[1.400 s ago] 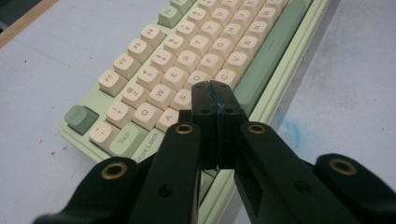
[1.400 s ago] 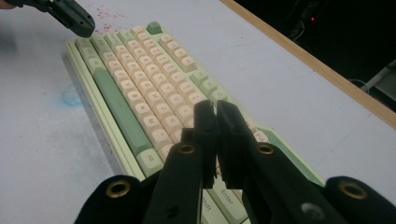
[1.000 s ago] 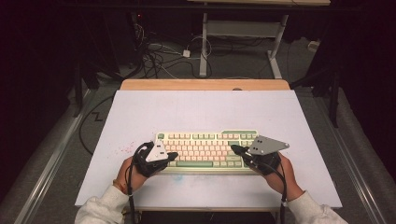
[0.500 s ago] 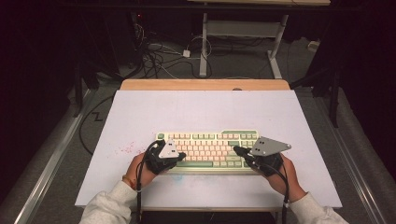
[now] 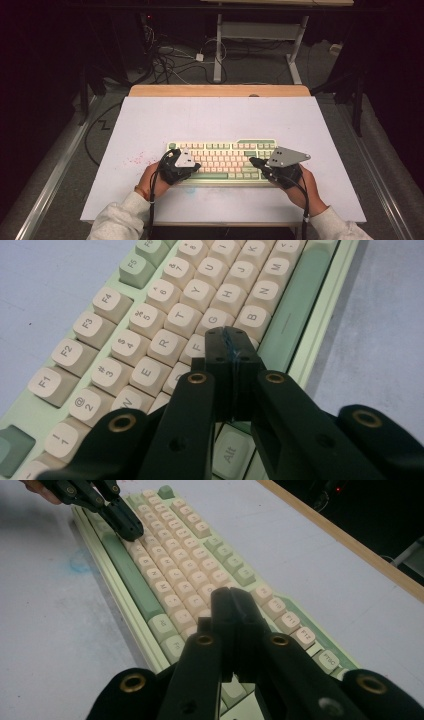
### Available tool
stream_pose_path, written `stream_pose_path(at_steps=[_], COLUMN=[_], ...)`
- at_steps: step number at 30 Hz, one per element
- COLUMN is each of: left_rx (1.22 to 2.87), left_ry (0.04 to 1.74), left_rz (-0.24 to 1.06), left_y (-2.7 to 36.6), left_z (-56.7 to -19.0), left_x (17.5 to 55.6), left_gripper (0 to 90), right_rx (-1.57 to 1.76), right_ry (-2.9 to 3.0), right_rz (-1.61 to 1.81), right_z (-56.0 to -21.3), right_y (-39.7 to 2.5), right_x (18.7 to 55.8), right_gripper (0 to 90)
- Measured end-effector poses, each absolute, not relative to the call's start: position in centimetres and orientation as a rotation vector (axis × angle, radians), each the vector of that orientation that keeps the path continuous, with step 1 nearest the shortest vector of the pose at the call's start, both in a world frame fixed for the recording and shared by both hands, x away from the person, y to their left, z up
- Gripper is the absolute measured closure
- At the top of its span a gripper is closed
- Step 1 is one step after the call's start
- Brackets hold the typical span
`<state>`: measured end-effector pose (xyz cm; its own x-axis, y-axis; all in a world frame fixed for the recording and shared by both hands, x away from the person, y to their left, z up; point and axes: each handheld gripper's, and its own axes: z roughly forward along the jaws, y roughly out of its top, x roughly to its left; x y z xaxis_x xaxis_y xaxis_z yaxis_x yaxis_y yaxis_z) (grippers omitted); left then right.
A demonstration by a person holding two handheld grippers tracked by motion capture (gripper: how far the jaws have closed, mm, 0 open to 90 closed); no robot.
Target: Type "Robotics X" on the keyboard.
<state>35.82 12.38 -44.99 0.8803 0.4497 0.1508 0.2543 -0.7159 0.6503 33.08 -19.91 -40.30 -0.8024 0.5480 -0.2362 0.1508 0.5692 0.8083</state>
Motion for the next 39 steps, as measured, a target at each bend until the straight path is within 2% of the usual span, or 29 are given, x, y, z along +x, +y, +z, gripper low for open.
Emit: stream_pose_path(at_steps=[16, 39], left_rx=[2.411, 2.311], left_ry=[0.512, 0.511], left_rz=[0.405, 0.484], left_y=[12.4, 14.0], left_z=[-45.1, -42.7], left_x=[35.8, 34.8], left_gripper=[87.5, 87.4], right_rx=[0.559, 0.558], right_ry=[2.335, 2.312], right_rz=[1.137, 1.152], right_z=[-40.3, -39.8], right_y=[-19.8, -20.2], right_x=[32.9, 32.8], right_gripper=[90.0, 90.0])
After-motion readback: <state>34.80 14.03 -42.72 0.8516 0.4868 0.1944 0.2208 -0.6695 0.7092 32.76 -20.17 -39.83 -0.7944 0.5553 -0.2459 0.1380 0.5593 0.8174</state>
